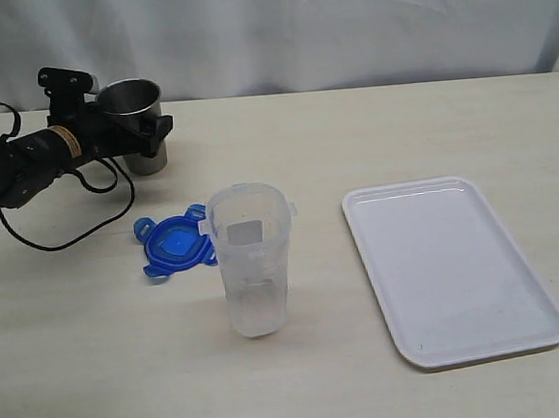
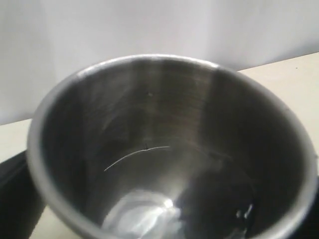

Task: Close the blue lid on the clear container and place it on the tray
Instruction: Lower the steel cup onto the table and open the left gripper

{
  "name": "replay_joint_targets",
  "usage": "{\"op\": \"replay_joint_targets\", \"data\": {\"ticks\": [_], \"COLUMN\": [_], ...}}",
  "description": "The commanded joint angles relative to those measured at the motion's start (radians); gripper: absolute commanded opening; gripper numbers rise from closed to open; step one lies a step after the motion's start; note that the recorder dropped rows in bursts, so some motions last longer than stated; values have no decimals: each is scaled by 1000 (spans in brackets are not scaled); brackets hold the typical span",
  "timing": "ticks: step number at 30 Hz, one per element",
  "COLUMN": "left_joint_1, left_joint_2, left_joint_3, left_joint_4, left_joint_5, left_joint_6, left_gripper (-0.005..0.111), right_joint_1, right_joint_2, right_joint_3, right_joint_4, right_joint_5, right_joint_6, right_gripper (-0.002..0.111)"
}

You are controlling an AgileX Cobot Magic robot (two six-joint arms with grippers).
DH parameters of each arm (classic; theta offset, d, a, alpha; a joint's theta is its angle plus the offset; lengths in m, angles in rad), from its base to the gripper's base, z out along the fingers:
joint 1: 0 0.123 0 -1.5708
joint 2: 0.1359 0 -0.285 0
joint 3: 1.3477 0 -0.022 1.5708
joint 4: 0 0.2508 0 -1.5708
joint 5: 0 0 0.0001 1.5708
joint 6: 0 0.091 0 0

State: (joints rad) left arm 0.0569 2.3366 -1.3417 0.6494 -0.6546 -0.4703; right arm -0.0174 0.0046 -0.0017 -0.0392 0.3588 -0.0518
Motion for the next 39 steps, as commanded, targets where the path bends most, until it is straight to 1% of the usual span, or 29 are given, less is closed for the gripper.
{"op": "replay_joint_targets", "data": {"ticks": [1, 10, 16, 22, 23, 25, 26, 29, 32, 34, 39], "left_joint_1": [2, 2, 2, 2, 2, 2, 2, 2, 2, 2, 9], "left_joint_2": [-1, -1, -1, -1, -1, -1, -1, -1, -1, -1, -7], "left_joint_3": [-9, -9, -9, -9, -9, -9, -9, -9, -9, -9, -9], "left_joint_4": [-7, 11, -8, -10, -10, -10, -10, 3, 58, 98, 98], "left_joint_5": [-1, 7, 86, 96, 96, 96, 96, 96, 98, 114, 223], "left_joint_6": [-6, -1, -3, 1, 3, 3, 3, 3, -2, -25, -53], "left_gripper": [100, 100, 100, 100, 100, 105, 105, 105, 105, 105, 105], "right_joint_1": [-4, -4, -4, -4, -4, -4, -4, -4, -4, -4, -4], "right_joint_2": [-5, -5, -5, -5, -5, -5, -5, -5, -5, -5, -5], "right_joint_3": [2, 2, 2, 2, 2, 2, 2, 2, 2, 2, 2], "right_joint_4": [2, 2, 2, 2, 2, 2, 2, 2, 2, 2, 2], "right_joint_5": [-1, -1, -1, -1, -1, -1, -1, -1, -1, -1, -1], "right_joint_6": [-8, -8, -8, -8, -8, -8, -8, -8, -8, -8, -8], "right_gripper": [4, 4, 4, 4, 4, 4, 4, 4, 4, 4, 4]}}
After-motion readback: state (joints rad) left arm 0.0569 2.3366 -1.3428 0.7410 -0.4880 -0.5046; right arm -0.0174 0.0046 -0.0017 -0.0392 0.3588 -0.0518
